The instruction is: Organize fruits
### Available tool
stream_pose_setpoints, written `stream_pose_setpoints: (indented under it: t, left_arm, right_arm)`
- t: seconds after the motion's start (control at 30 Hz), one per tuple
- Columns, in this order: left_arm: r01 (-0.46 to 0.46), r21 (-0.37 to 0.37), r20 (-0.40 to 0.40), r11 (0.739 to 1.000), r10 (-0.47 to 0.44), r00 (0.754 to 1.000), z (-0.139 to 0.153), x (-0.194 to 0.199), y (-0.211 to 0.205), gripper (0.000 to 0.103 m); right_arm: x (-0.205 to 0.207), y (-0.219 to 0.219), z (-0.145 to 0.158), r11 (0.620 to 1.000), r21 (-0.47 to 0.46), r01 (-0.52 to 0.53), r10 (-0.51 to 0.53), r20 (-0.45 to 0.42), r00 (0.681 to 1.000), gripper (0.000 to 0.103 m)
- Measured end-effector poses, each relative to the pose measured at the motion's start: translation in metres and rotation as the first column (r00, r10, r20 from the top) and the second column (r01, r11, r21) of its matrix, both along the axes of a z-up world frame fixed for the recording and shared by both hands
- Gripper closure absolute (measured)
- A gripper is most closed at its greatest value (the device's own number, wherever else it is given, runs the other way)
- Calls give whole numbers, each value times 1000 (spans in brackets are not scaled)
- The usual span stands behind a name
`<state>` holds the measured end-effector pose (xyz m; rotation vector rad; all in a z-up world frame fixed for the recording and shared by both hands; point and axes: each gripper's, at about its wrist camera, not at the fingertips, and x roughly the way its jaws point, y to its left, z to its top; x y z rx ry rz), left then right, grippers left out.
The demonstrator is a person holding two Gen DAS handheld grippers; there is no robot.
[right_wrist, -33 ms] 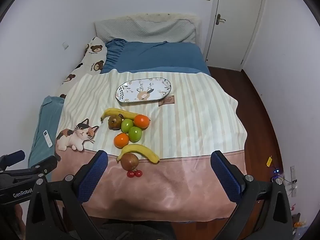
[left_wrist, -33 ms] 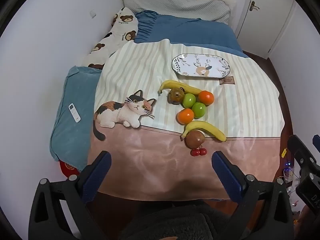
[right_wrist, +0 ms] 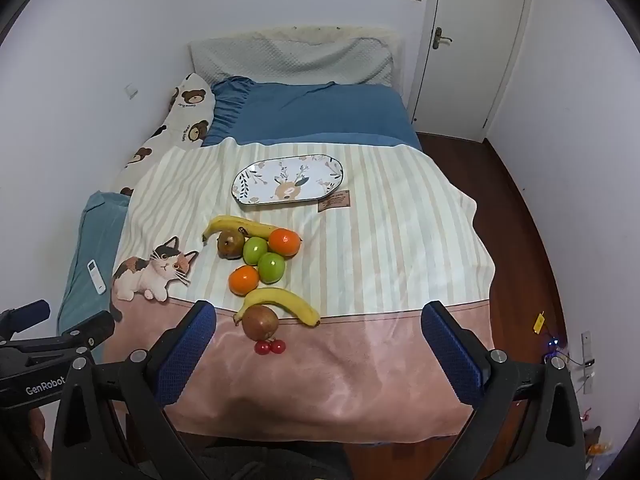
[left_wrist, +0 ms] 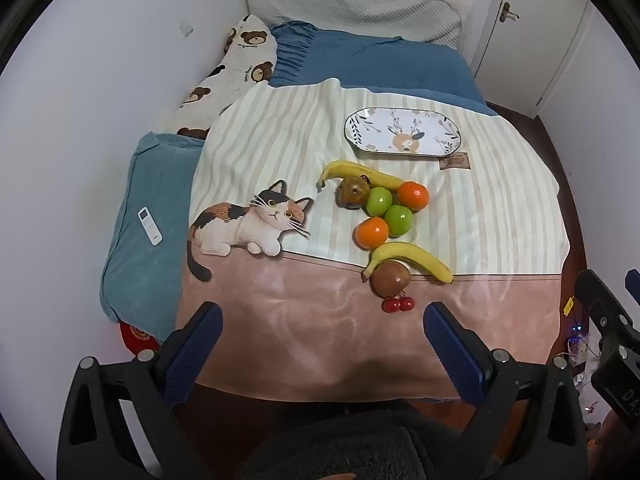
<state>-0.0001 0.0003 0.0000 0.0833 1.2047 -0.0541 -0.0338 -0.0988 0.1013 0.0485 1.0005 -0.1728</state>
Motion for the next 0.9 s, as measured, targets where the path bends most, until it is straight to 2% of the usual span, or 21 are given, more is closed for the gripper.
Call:
stream_pose_setpoints:
  t: [0.47, 0.9]
  left_arm:
    - [-7, 12, 4, 1000, 7, 1000, 5, -3, 3, 0]
    - [6, 19, 17, 1000, -7, 1000, 6, -3, 5, 0]
  right_arm:
    - [4, 6, -11, 1000, 24, -17, 18, -17, 1000, 0]
    - [2, 4, -6, 999, 40, -11, 12, -16, 1000, 0]
